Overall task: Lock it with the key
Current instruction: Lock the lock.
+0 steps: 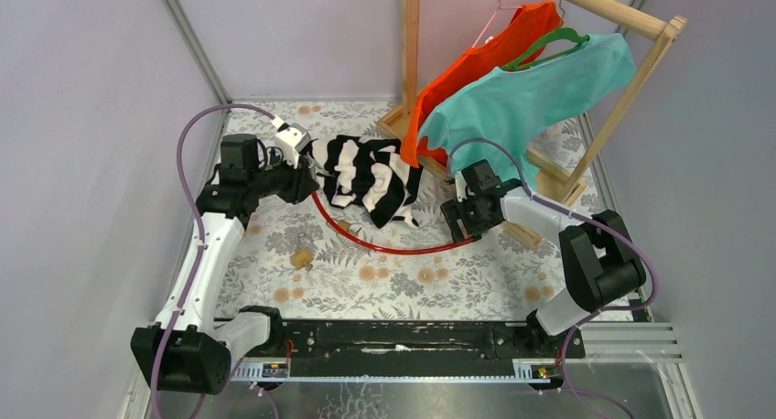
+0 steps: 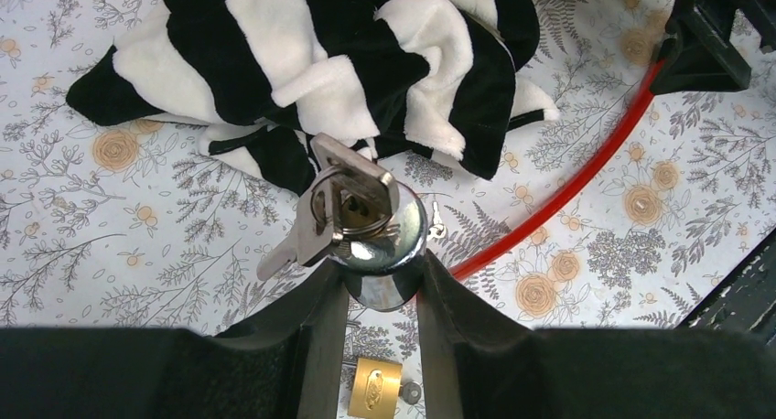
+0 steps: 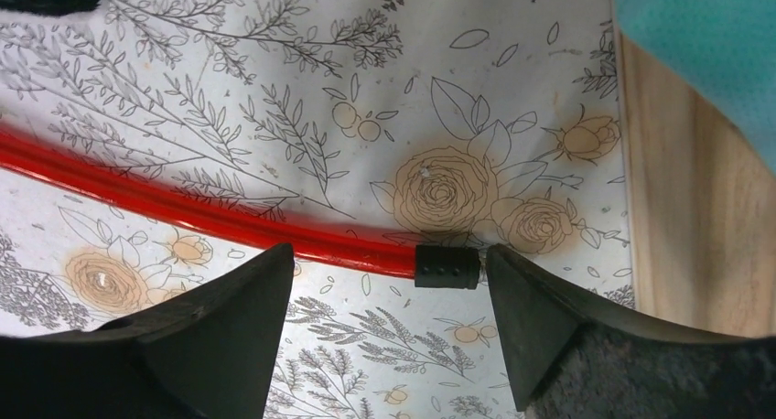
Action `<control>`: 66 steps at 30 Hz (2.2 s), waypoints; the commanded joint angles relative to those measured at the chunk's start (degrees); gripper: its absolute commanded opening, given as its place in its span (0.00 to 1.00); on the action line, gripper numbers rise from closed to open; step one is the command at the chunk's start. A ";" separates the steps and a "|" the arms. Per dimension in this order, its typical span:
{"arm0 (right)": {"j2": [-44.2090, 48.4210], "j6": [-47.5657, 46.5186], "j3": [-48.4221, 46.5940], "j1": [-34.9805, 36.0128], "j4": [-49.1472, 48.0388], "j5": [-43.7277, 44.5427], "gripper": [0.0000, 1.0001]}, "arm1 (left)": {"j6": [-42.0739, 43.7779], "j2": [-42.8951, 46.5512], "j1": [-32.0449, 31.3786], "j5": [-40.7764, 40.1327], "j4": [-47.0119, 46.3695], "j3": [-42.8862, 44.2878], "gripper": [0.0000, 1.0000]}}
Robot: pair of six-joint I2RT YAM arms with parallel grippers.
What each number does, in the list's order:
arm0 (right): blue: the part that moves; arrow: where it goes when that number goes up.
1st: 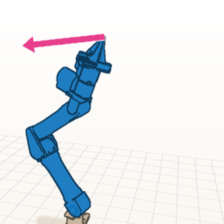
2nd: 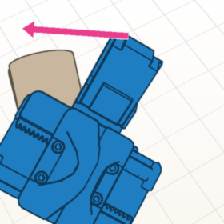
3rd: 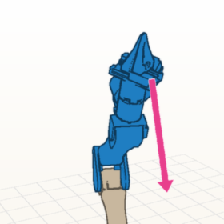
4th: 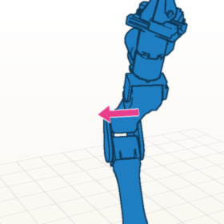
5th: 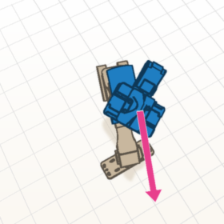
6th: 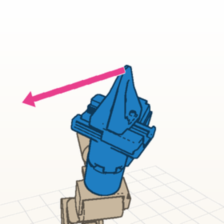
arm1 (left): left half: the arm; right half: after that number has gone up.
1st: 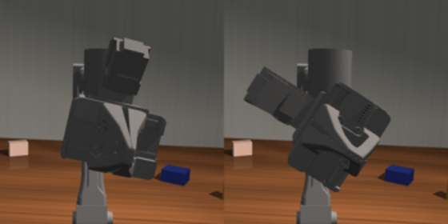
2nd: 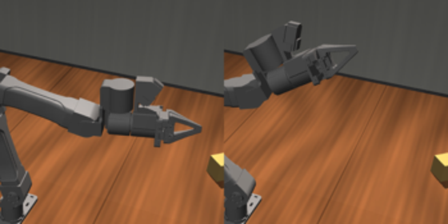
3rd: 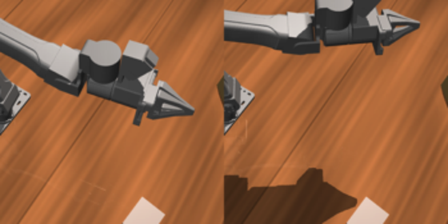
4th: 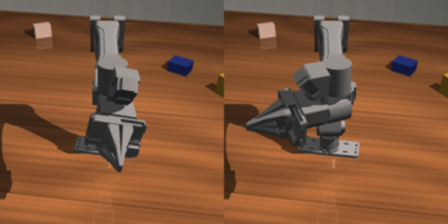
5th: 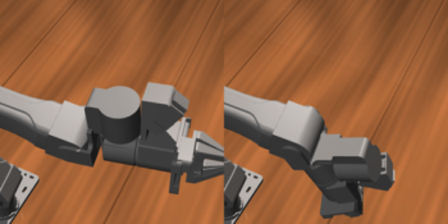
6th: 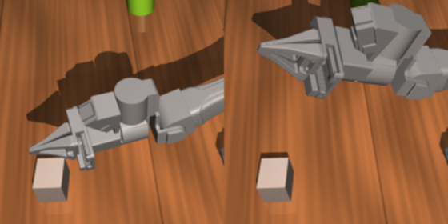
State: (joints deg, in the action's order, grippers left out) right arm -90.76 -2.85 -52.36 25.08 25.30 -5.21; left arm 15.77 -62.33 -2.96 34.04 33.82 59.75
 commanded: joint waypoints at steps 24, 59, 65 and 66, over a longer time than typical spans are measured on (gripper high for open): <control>12.48 -26.57 10.78 0.43 -1.90 -1.71 0.77 | 8.09 -4.53 -6.88 5.18 10.18 7.81 0.00; -2.05 2.70 -2.48 1.33 -2.88 -9.82 0.77 | 11.60 4.41 -6.87 -10.55 37.64 16.18 0.00; -4.15 4.30 -2.94 4.21 -3.52 -5.71 0.74 | 11.24 3.97 -6.85 -8.15 35.52 15.54 0.00; -4.24 4.45 -2.94 4.61 -3.80 -5.15 0.74 | 11.22 3.89 -6.92 -7.86 35.32 15.45 0.00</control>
State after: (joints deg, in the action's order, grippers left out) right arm -94.17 -0.60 -54.46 27.64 23.05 -13.98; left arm 26.79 -58.46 -9.41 23.55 71.68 75.24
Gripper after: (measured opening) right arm 0.746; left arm 0.361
